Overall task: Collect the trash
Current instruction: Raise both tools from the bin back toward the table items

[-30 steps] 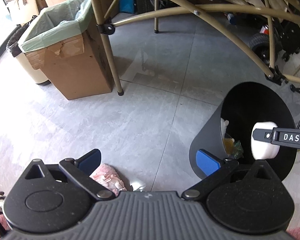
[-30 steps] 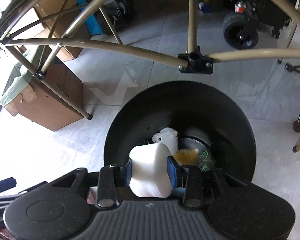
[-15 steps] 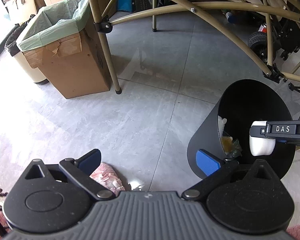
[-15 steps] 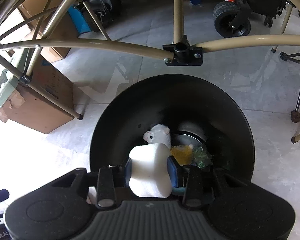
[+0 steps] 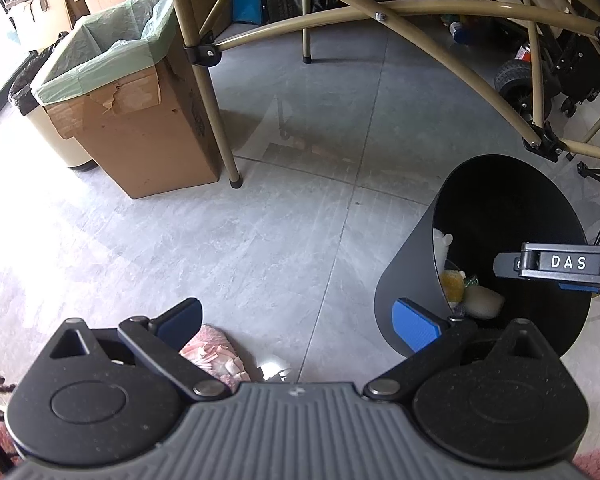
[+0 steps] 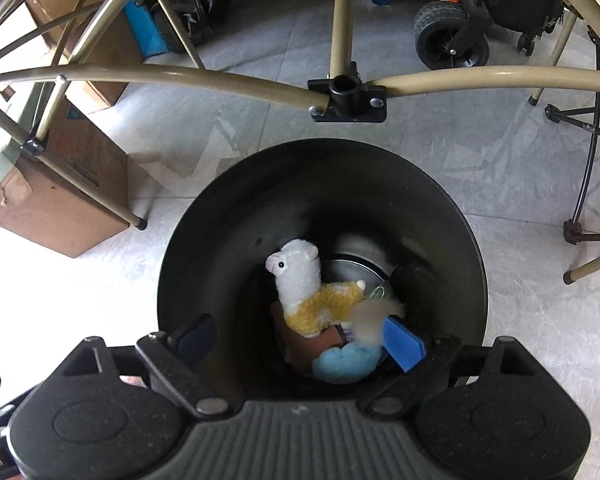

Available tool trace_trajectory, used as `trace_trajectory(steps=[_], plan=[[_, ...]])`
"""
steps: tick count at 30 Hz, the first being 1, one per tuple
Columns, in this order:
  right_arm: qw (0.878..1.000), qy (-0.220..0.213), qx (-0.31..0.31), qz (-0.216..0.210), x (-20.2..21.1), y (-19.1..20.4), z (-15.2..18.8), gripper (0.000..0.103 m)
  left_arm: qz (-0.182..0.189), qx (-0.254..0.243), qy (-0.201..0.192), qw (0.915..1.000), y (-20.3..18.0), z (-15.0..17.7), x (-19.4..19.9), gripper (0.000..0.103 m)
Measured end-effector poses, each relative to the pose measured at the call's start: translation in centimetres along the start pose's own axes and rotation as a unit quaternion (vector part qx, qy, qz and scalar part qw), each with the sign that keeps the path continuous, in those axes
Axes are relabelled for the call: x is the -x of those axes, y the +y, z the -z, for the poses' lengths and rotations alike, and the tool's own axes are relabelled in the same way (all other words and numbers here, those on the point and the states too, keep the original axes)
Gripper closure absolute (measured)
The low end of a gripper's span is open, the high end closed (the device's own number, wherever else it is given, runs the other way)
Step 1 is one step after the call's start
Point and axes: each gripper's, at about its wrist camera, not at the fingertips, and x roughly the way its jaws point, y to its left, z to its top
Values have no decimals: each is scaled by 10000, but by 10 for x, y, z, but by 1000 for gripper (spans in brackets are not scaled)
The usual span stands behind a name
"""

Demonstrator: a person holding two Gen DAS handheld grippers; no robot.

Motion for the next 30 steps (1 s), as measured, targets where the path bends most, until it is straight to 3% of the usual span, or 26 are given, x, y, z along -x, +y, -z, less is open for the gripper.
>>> trace_trajectory(steps=[5,22,30], plan=[[10000,3,26,11,2,1,-1,6,-4,-6,-2,10000,-1,0,0,0],[9998,-179,77,17,12,0,4,6,-5,-8,-97,10000,-3,-3,6,0],[9970,-728,246,33,50,0,15,6,165,75,-513,9985,2,-2,32,0]])
